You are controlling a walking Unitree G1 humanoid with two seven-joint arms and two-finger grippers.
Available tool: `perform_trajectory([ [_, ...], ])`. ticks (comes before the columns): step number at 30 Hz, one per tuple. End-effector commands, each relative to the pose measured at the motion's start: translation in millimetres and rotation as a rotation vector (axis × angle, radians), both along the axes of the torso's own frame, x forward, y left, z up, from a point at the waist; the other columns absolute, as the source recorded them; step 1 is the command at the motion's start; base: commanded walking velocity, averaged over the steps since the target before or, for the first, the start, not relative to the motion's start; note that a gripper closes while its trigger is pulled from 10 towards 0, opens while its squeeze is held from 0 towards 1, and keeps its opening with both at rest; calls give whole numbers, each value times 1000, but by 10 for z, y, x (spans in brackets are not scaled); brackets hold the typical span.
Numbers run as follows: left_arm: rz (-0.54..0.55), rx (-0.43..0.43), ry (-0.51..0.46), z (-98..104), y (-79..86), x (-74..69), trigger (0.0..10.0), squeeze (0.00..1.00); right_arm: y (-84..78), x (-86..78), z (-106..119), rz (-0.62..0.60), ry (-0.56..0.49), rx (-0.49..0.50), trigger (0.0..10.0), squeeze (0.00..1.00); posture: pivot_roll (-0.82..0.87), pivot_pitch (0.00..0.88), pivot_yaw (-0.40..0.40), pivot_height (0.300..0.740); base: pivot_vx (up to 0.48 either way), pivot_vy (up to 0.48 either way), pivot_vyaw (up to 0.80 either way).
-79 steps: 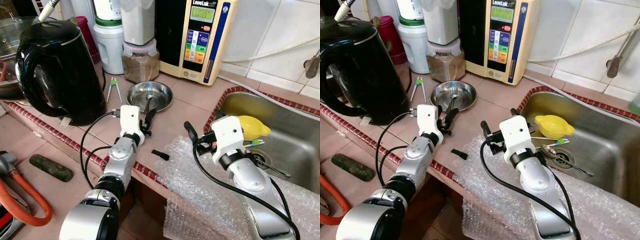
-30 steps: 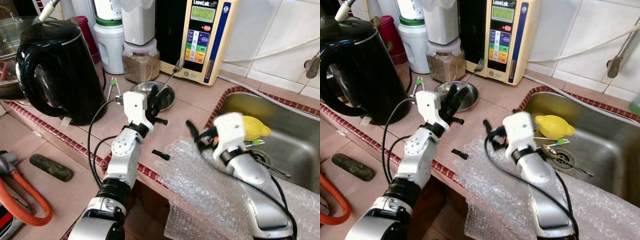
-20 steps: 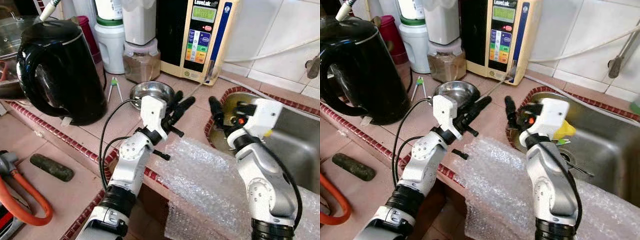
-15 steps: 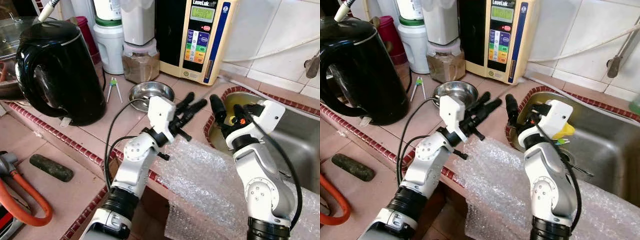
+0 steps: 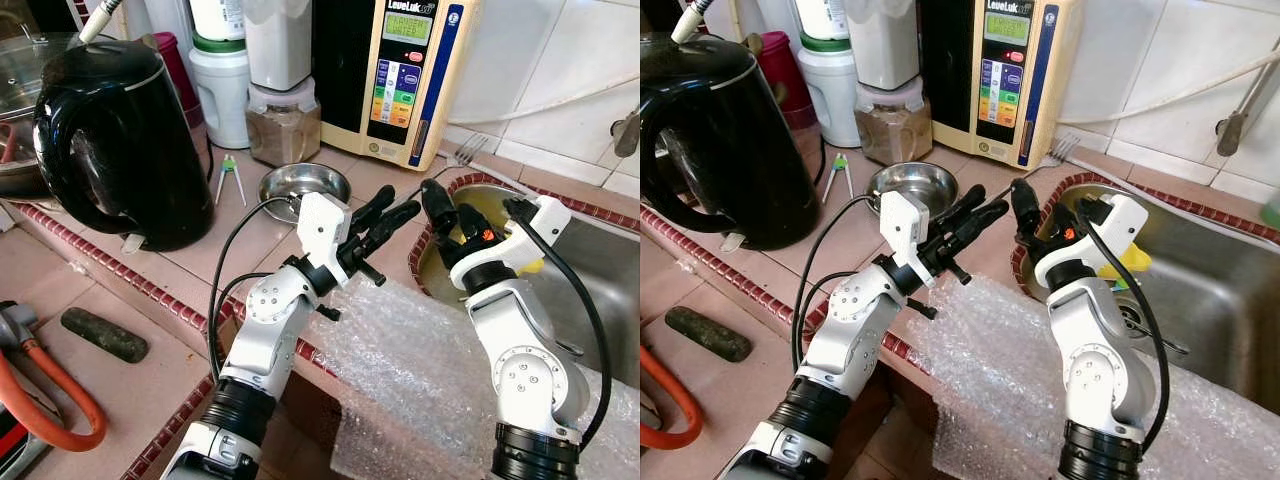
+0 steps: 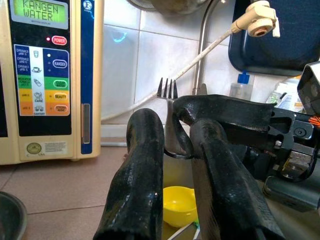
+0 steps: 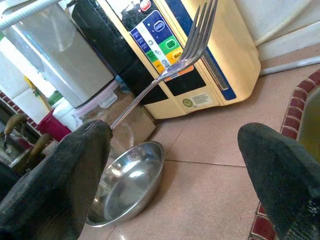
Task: Kitchen organization
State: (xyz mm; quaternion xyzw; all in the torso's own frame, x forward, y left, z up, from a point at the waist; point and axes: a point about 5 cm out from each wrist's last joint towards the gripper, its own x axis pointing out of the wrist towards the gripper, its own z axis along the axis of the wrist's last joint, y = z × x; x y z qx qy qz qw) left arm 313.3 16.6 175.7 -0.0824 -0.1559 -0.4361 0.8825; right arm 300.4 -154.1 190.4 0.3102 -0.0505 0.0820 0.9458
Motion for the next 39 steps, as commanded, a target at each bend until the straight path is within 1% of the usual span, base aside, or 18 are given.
perform_trajectory([
  [1,-23,23,-13,31,-33,1,0,0,-10,-4,-23,-2,12,-2,10000,0,-65,14,24,740,0,0,0],
  [6,15,36,-2,11,-12,34,0,0,-21,-18,13,10,-14,-7,10000,0,-68,13,27,740,0,0,0],
  [8,36,31,-4,24,6,55,0,0,-93,-42,-9,-9,-12,-21,10000,0,-68,13,27,740,0,0,0],
  [9,41,30,-4,30,15,63,0,0,-175,-72,-38,-30,-6,-21,10000,0,-68,13,27,740,0,0,0],
  [12,41,34,-4,25,24,65,0,0,-224,-98,-41,-40,-10,-16,10000,0,-68,15,31,740,0,0,0],
  [15,38,38,-2,19,25,64,0,0,-237,-111,-23,-35,-21,-10,10000,0,-68,15,31,740,0,0,0],
  [18,-19,47,-11,18,-39,9,0,0,-181,-81,38,16,-58,28,10000,0,-72,16,35,740,0,0,0],
  [20,-38,51,-14,16,-62,-12,0,0,-151,-63,64,34,-72,45,10000,0,-69,17,36,740,0,0,0],
  [23,-64,60,-16,-1,-93,-49,0,0,-46,-7,126,91,-101,82,10000,0,-69,17,36,740,0,0,0],
  [25,-68,58,-16,3,-100,-64,0,0,5,44,133,116,-99,101,10000,0,-57,20,32,740,0,0,0],
  [26,-68,58,-16,3,-100,-64,0,0,5,44,133,116,-99,101,10000,0,-57,20,32,740,0,0,0],
  [28,-73,50,-19,20,-101,-79,0,0,31,104,114,128,-85,119,10000,0,-57,20,32,740,0,0,0],
  [29,-75,49,-21,26,-100,-83,0,0,34,125,108,129,-80,126,7020,0,-52,24,29,740,0,0,0],
  [30,-75,45,-25,38,-97,-88,0,0,34,162,101,130,-71,139,0,0,-48,25,27,740,0,0,0],
  [35,-69,37,-35,64,-81,-96,0,0,-7,263,117,102,-57,160,0,0,-43,27,23,740,0,0,0],
  [38,-66,39,-33,56,-73,-103,0,0,-69,300,115,66,-45,204,0,0,-38,29,19,740,0,0,0],
  [39,-66,39,-33,56,-73,-103,0,0,-69,300,115,66,-45,204,0,0,-38,29,19,740,0,0,0],
])
